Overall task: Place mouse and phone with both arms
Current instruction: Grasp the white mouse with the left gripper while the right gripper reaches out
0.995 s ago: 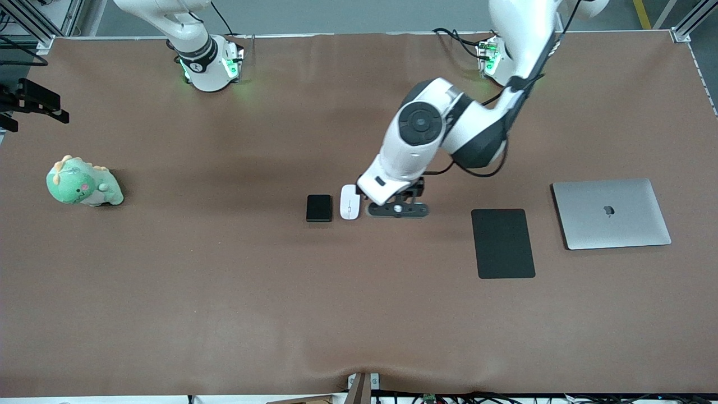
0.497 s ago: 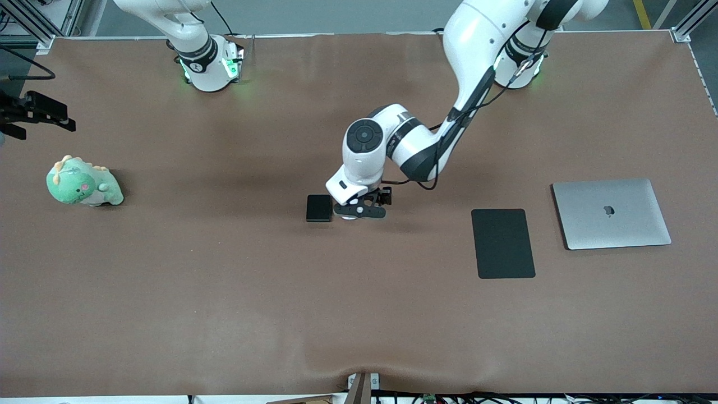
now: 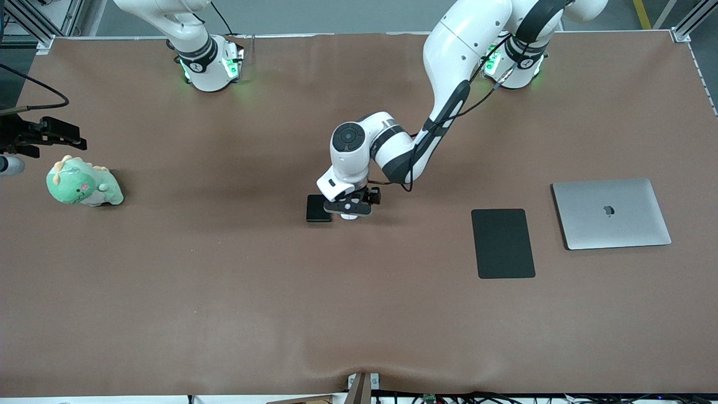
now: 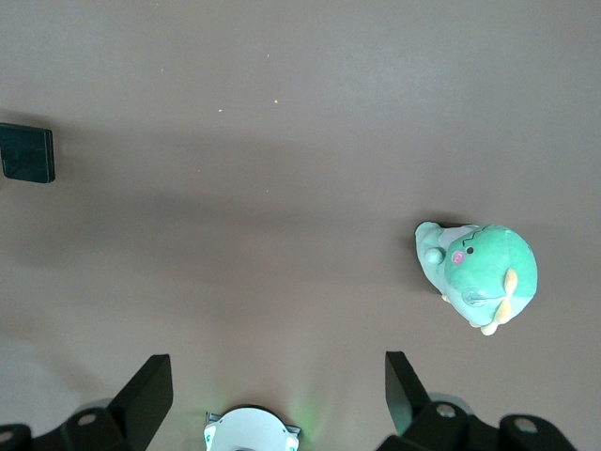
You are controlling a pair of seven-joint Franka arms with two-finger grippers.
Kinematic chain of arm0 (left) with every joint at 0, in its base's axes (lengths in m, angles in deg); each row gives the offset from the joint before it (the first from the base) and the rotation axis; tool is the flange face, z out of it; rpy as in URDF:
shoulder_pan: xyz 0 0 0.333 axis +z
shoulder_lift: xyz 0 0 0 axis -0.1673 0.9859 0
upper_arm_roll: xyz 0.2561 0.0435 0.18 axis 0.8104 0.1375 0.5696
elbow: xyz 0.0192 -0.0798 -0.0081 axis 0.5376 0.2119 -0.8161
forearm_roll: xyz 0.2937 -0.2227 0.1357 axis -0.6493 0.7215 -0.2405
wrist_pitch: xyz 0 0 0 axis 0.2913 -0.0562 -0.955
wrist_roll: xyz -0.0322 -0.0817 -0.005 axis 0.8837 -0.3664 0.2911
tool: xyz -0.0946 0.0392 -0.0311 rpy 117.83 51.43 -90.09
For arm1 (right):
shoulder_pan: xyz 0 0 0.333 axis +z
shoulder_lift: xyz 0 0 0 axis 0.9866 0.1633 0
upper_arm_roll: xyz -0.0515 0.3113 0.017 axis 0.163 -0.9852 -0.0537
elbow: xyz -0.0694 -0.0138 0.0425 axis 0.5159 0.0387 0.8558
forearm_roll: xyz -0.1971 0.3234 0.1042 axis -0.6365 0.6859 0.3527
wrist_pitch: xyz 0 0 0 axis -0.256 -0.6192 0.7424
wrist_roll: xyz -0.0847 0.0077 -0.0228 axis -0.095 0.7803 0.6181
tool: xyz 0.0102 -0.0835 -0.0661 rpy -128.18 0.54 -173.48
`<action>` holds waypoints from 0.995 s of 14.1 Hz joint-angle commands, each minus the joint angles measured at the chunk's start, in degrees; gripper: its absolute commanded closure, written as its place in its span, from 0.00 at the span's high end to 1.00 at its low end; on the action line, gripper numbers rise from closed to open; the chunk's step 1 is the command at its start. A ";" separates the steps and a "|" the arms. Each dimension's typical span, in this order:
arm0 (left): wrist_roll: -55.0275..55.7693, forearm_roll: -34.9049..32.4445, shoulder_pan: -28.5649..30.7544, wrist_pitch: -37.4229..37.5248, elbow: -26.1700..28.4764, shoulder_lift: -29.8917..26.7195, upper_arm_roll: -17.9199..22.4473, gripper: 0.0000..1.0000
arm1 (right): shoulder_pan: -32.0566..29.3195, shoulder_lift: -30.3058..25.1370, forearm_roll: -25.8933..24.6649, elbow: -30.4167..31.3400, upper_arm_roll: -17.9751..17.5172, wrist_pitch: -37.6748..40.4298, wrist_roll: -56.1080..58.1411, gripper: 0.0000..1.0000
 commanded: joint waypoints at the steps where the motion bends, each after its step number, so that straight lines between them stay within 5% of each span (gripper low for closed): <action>1: 2.67 -1.67 -1.71 -1.38 -2.26 2.01 1.38 1.00 | 0.52 3.66 0.40 -1.60 0.10 0.28 0.46 1.00; 7: 3.45 -1.67 -2.06 -1.47 -2.35 3.16 1.47 1.00 | 1.22 6.13 5.04 1.80 0.10 -4.27 -1.47 1.00; 8: 5.37 -1.58 -1.97 -1.47 -2.35 3.16 1.39 0.91 | 1.05 6.04 6.01 3.48 0.10 -5.68 -2.78 1.00; 10: 7.67 -1.58 -1.97 -1.47 -2.35 3.16 1.30 0.33 | 2.18 6.04 6.90 5.33 -0.07 -7.44 -7.34 1.00; 11: 8.11 -1.49 -1.89 -1.47 -2.35 2.98 1.30 0.16 | 3.58 6.04 6.99 5.43 -0.07 -7.71 -10.32 1.00; 14: 8.73 -1.14 -1.36 -0.95 -2.35 1.32 1.30 0.06 | 7.63 6.13 7.78 8.05 -0.16 -9.64 -16.66 1.00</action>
